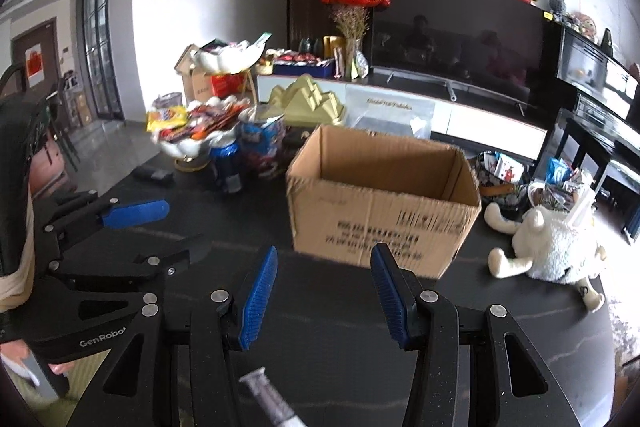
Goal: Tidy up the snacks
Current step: 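Withdraw both tools and move the right tool toward the silver bar, then close the right tool on the silver-and-white wrapped bar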
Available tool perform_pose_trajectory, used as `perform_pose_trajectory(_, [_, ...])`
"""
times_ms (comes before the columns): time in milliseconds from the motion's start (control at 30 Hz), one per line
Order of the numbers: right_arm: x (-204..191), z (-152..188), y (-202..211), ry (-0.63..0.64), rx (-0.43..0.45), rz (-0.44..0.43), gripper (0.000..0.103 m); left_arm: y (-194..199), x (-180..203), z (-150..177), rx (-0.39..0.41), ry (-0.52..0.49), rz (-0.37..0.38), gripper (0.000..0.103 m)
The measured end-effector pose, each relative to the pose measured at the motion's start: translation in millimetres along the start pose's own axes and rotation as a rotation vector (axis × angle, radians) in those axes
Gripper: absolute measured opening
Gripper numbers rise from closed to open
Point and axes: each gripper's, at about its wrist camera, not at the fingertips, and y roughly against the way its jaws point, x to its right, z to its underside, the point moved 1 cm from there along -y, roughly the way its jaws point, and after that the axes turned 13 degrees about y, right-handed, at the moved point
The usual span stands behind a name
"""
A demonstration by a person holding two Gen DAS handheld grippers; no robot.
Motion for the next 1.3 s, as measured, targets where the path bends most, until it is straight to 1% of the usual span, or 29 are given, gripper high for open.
perform_pose_trajectory(67, [-5.6, 6.5, 2.4, 0.003, -0.015, -0.014, 0.05, 3.8, -0.2, 9.3, -0.008, 0.003, -0.003, 0.055])
perform_pose_trajectory(233, [-19.2, 24.4, -1.6, 0.011, -0.073, -0.073, 0.05, 2.1, -0.7, 29.9, -0.059, 0.006, -0.002, 0.055])
perform_pose_trajectory(400, [-26.6, 44.9, -13.2, -0.006, -0.143, -0.105, 0.05, -6.9, -2.9, 49.1, -0.104, 0.01, -0.011, 0.055])
perform_pose_trajectory(467, [-28.8, 54.4, -20.5, -0.025, -0.18, -0.134, 0.05, -11.3, -4.8, 56.1, -0.122, 0.014, -0.02, 0.055])
perform_pose_trajectory(567, [-33.7, 65.2, -28.6, -0.022, -0.22, -0.155, 0.05, -16.5, -7.1, 66.4, -0.149, 0.015, -0.03, 0.055])
perform_pose_trajectory(667, [-37.6, 75.4, -37.0, -0.026, -0.26, -0.179, 0.05, -21.2, -9.9, 74.0, -0.161, 0.027, -0.055, 0.055])
perform_pose_trajectory(767, [-42.3, 84.4, -44.9, -0.036, -0.294, -0.208, 0.05, -29.3, -12.4, 82.8, -0.204, 0.045, -0.05, 0.055])
perform_pose_trajectory(900, [-51.4, 95.5, -55.1, -0.036, -0.344, -0.251, 0.05, -38.3, -16.0, 93.0, -0.238, 0.049, -0.068, 0.055])
perform_pose_trajectory(1100, [-64.7, 108.8, -69.9, -0.017, -0.405, -0.282, 0.05, -45.2, -22.8, 101.0, -0.259, 0.056, -0.091, 0.055])
perform_pose_trajectory(1300, [-68.3, 115.2, -82.0, -0.018, -0.433, -0.288, 0.05, -56.5, -25.7, 106.9, -0.296, 0.053, -0.106, 0.055])
